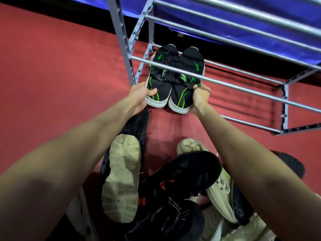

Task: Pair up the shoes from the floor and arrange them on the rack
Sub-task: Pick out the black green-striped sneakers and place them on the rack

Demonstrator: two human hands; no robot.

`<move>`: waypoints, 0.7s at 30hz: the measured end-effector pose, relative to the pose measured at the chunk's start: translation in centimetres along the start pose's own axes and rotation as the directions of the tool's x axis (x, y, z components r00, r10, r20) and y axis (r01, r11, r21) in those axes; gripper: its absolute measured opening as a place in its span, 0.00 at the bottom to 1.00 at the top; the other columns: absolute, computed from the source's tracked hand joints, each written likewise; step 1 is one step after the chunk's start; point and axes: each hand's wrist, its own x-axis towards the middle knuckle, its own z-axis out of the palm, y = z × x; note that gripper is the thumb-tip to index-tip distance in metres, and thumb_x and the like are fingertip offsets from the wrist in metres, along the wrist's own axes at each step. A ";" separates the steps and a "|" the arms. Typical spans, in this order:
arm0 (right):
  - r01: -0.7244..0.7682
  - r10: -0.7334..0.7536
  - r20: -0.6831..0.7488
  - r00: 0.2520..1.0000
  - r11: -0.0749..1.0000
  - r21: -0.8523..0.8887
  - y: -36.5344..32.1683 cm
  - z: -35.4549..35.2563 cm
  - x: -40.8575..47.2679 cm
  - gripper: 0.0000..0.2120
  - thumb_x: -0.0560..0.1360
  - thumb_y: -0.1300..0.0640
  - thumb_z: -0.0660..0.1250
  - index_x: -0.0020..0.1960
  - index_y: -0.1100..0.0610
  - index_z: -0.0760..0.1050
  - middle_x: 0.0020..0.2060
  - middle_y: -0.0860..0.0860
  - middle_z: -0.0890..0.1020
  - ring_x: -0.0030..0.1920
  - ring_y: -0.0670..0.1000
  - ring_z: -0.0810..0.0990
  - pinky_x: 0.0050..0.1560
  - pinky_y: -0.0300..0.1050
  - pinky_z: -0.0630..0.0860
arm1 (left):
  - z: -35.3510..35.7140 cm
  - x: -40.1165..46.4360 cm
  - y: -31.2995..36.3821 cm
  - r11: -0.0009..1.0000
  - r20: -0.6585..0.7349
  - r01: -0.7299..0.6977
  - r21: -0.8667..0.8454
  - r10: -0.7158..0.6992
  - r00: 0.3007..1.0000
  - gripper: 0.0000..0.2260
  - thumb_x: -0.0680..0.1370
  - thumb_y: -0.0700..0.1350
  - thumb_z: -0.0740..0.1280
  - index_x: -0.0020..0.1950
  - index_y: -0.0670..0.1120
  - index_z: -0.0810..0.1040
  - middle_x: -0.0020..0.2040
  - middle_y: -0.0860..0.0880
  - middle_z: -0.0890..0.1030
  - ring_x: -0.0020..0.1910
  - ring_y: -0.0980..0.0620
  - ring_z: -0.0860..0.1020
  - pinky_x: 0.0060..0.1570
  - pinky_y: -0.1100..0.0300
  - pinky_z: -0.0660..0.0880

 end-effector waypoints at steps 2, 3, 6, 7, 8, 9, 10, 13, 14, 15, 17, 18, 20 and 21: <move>0.009 -0.010 -0.006 1.000 1.000 -0.027 -0.2 -0.1 -0.1 0.16 0.77 0.71 0.53 0.60 0.64 0.74 0.38 0.50 0.77 0.37 0.46 0.74 0.37 0.31 0.72 | 0.1 0.1 -0.2 1.000 0.003 -0.004 -0.006 0.004 1.000 0.18 0.75 0.27 0.60 0.65 0.34 0.74 0.62 0.36 0.78 0.60 0.40 0.78 0.62 0.48 0.75; 0.008 -0.008 -0.003 1.000 1.000 -0.029 -0.1 -0.1 -0.1 0.16 0.78 0.70 0.53 0.61 0.63 0.74 0.37 0.49 0.76 0.35 0.45 0.73 0.34 0.29 0.71 | 0.1 0.2 -0.3 1.000 0.002 -0.005 -0.004 0.005 1.000 0.18 0.75 0.27 0.60 0.65 0.34 0.74 0.63 0.36 0.78 0.61 0.40 0.78 0.63 0.48 0.74; -0.039 0.039 0.008 0.999 0.999 -0.031 0.4 -0.3 -0.1 0.14 0.79 0.68 0.54 0.60 0.61 0.74 0.37 0.49 0.77 0.35 0.45 0.74 0.35 0.31 0.74 | 0.2 0.1 -0.1 1.000 0.002 0.000 0.010 0.000 1.000 0.19 0.75 0.26 0.60 0.65 0.34 0.75 0.63 0.36 0.78 0.62 0.40 0.78 0.64 0.48 0.74; -0.043 0.043 0.004 0.999 0.998 -0.052 0.7 -0.4 -0.1 0.14 0.79 0.67 0.55 0.60 0.62 0.74 0.39 0.50 0.78 0.37 0.46 0.75 0.40 0.35 0.76 | 0.2 0.0 -0.1 1.000 0.000 0.002 0.015 -0.002 1.000 0.19 0.75 0.26 0.60 0.65 0.34 0.74 0.63 0.36 0.78 0.62 0.39 0.78 0.64 0.48 0.74; -0.031 0.031 -0.008 1.000 0.994 -0.107 0.9 -0.5 -0.3 0.14 0.78 0.67 0.57 0.61 0.62 0.74 0.42 0.51 0.78 0.39 0.47 0.76 0.46 0.39 0.77 | 0.2 0.0 -0.1 1.000 0.000 0.005 0.016 -0.005 1.000 0.19 0.75 0.26 0.60 0.65 0.34 0.74 0.63 0.36 0.77 0.62 0.39 0.77 0.63 0.48 0.74; -0.001 -0.003 -0.018 1.000 0.984 -0.180 1.1 -0.6 -0.4 0.14 0.77 0.67 0.58 0.61 0.62 0.74 0.45 0.52 0.79 0.43 0.49 0.77 0.53 0.43 0.76 | 0.3 0.0 -0.1 1.000 -0.001 0.006 0.016 -0.006 1.000 0.19 0.75 0.26 0.60 0.65 0.34 0.74 0.64 0.36 0.77 0.62 0.39 0.77 0.63 0.48 0.74; 0.030 -0.036 -0.023 0.999 0.970 -0.240 1.3 -0.8 -0.6 0.16 0.76 0.68 0.58 0.61 0.62 0.74 0.46 0.52 0.79 0.46 0.50 0.76 0.57 0.44 0.74 | 0.3 -0.1 -0.1 1.000 -0.001 0.010 0.016 -0.010 1.000 0.19 0.75 0.26 0.60 0.65 0.34 0.74 0.64 0.36 0.77 0.62 0.39 0.77 0.64 0.48 0.74; 0.068 -0.072 0.000 0.997 0.943 -0.325 1.7 -1.2 -0.9 0.19 0.74 0.70 0.59 0.63 0.61 0.74 0.49 0.53 0.80 0.50 0.49 0.76 0.61 0.43 0.72 | 0.2 -0.1 0.0 1.000 -0.001 0.010 0.013 -0.010 1.000 0.20 0.75 0.26 0.60 0.66 0.35 0.74 0.64 0.36 0.77 0.63 0.39 0.77 0.64 0.47 0.74; 0.069 -0.073 0.002 0.997 0.940 -0.335 1.7 -1.2 -0.9 0.18 0.74 0.69 0.59 0.63 0.61 0.73 0.50 0.54 0.81 0.50 0.50 0.76 0.63 0.45 0.73 | 0.1 -0.1 -0.1 1.000 0.003 0.012 0.005 -0.012 1.000 0.20 0.75 0.26 0.60 0.66 0.35 0.74 0.64 0.36 0.77 0.62 0.39 0.78 0.64 0.47 0.74; 0.064 -0.069 -0.003 0.998 0.938 -0.341 1.6 -1.3 -0.9 0.18 0.74 0.69 0.60 0.62 0.61 0.73 0.49 0.54 0.81 0.50 0.50 0.76 0.63 0.47 0.73 | 0.1 -0.2 0.0 1.000 0.003 0.011 0.007 -0.011 1.000 0.20 0.75 0.26 0.60 0.66 0.35 0.74 0.64 0.36 0.77 0.62 0.40 0.78 0.63 0.48 0.74; 0.049 -0.059 -0.018 0.998 0.937 -0.347 1.5 -1.3 -0.9 0.17 0.74 0.69 0.61 0.62 0.61 0.74 0.47 0.52 0.79 0.50 0.50 0.76 0.64 0.48 0.73 | 0.0 -0.2 -0.1 1.000 0.021 0.002 0.007 -0.002 1.000 0.20 0.74 0.26 0.59 0.66 0.36 0.74 0.63 0.37 0.78 0.62 0.41 0.78 0.63 0.49 0.75; 0.046 -0.056 -0.019 0.998 0.936 -0.348 1.4 -1.3 -0.9 0.17 0.74 0.69 0.61 0.63 0.61 0.73 0.47 0.52 0.79 0.51 0.51 0.76 0.64 0.47 0.73 | 0.0 0.0 -0.1 1.000 0.036 0.000 0.010 0.000 0.999 0.21 0.74 0.25 0.59 0.66 0.37 0.74 0.63 0.38 0.79 0.61 0.42 0.79 0.63 0.49 0.75; 0.057 -0.062 -0.004 0.998 0.932 -0.357 1.3 -1.4 -1.1 0.17 0.75 0.68 0.61 0.63 0.60 0.73 0.52 0.55 0.81 0.54 0.52 0.78 0.64 0.46 0.73 | 0.3 0.2 -0.1 1.000 0.045 -0.005 0.021 0.004 0.999 0.21 0.74 0.25 0.60 0.66 0.37 0.74 0.63 0.39 0.79 0.61 0.42 0.79 0.63 0.50 0.75; 0.065 -0.068 0.003 0.998 0.928 -0.367 1.2 -1.4 -1.4 0.17 0.75 0.67 0.62 0.63 0.60 0.73 0.55 0.56 0.81 0.56 0.53 0.78 0.64 0.46 0.73 | 0.5 0.5 -0.2 0.999 0.016 -0.002 0.039 0.002 1.000 0.21 0.74 0.25 0.60 0.66 0.37 0.74 0.63 0.39 0.79 0.61 0.42 0.78 0.63 0.50 0.74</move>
